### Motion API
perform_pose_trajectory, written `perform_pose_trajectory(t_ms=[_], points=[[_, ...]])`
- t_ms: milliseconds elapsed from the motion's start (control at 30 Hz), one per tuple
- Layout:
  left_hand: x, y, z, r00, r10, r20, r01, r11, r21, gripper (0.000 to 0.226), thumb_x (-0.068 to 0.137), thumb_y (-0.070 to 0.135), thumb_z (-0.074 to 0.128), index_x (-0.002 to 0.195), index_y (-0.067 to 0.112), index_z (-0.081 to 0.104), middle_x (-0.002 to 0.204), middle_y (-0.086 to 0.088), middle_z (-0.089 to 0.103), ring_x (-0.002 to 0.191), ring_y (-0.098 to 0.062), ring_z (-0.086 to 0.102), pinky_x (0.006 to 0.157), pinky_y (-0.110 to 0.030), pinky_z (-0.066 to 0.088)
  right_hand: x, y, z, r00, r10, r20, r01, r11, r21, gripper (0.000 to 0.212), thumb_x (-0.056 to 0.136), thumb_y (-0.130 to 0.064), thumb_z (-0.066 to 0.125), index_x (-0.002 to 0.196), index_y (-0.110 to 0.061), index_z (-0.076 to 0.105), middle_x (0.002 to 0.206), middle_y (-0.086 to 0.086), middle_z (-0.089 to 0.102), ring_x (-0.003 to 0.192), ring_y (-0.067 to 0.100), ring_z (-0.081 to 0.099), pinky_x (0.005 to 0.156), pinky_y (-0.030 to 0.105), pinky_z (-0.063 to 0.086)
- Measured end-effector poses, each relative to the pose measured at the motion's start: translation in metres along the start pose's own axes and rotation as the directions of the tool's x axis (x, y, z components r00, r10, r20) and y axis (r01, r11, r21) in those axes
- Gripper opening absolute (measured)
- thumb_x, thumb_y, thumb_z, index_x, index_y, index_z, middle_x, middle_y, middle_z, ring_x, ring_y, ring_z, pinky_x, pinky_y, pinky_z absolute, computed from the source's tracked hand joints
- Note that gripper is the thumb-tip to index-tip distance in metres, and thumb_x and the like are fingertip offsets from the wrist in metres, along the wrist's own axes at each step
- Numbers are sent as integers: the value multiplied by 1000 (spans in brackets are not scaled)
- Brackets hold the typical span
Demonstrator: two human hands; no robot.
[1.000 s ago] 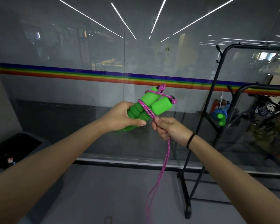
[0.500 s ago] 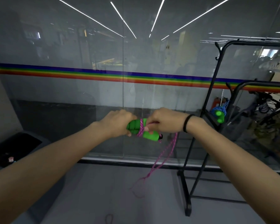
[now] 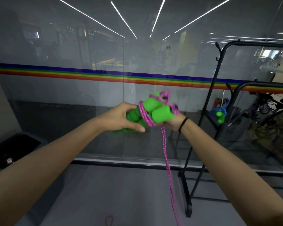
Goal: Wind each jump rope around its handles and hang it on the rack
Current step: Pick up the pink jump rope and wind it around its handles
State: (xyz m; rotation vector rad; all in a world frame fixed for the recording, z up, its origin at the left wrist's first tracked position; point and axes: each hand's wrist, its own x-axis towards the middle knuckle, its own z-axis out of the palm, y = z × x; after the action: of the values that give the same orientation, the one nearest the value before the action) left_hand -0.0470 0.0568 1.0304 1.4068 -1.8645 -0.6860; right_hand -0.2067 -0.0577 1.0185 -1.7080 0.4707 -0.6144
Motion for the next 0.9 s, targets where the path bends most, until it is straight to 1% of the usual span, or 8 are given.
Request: perform_pose_trajectory(t_ms=[100, 233, 367, 467, 600, 733, 833, 900], points=[[-1, -2, 2, 985, -103, -136, 72, 974, -214, 17, 72, 8, 74, 88, 10, 69, 76, 1, 74, 71, -12, 70, 63, -23, 56, -5, 26, 8, 996, 44, 75, -43, 999, -16, 34, 99, -18, 34, 68, -13, 48, 38, -13, 33, 33, 1, 26, 35, 11, 22], [2, -10, 5, 920, -292, -261, 251, 951, -181, 23, 71, 21, 78, 85, 5, 71, 77, -9, 74, 62, -13, 70, 54, -22, 55, -24, 23, 18, 984, 144, 104, -107, 946, -306, 37, 99, -30, 34, 72, -13, 53, 45, -11, 35, 37, 2, 29, 39, 13, 26], [9, -22, 6, 914, -242, -326, 323, 920, 224, 33, 64, 31, 83, 80, 6, 70, 74, -7, 71, 63, -15, 64, 55, -21, 48, -32, -1, 22, 978, 131, 160, 58, 571, -819, 31, 97, -31, 39, 84, -17, 63, 58, -7, 46, 53, 5, 45, 53, 17, 36], [8, -22, 7, 943, -197, -268, 313, 800, 512, 33, 58, 34, 86, 74, 19, 61, 75, -4, 63, 75, -22, 63, 63, -26, 46, -30, -19, 21, 952, 175, 251, 172, 371, -913, 30, 94, -33, 46, 91, -13, 67, 62, -7, 49, 58, 6, 45, 58, 23, 34], [10, -6, 17, 982, -181, -61, 149, 528, 836, 38, 66, 31, 80, 96, 14, 65, 95, -9, 65, 95, -28, 62, 68, -30, 42, -18, -35, 23, 929, 188, 318, 270, 242, -932, 29, 88, -37, 56, 86, -10, 68, 65, -2, 54, 66, 15, 48, 62, 26, 34], [8, 9, 19, 962, -186, 199, -83, 494, 866, 32, 69, 31, 76, 95, 16, 67, 90, -2, 66, 88, -22, 63, 69, -29, 44, -4, -50, 14, 936, 113, 334, 265, 398, -878, 22, 75, -39, 70, 74, -18, 70, 53, -15, 56, 57, 0, 51, 56, 12, 34], [1, 8, 10, 976, -52, 213, -116, 701, 704, 25, 65, 32, 81, 81, 18, 66, 61, 12, 55, 57, -4, 51, 57, -23, 37, 0, -41, -1, 949, 67, 309, 185, 675, -714, 12, 80, -26, 68, 71, -18, 65, 48, -21, 57, 49, -6, 50, 52, 4, 36], [-5, 6, 6, 995, 55, 83, -89, 872, 481, 28, 61, 27, 84, 82, 18, 68, 64, 8, 63, 53, -3, 51, 53, -18, 38, -4, -24, -11, 973, -20, 231, 135, 859, -493, 20, 87, -10, 58, 70, -19, 65, 51, -18, 62, 50, -6, 55, 52, 5, 41]])
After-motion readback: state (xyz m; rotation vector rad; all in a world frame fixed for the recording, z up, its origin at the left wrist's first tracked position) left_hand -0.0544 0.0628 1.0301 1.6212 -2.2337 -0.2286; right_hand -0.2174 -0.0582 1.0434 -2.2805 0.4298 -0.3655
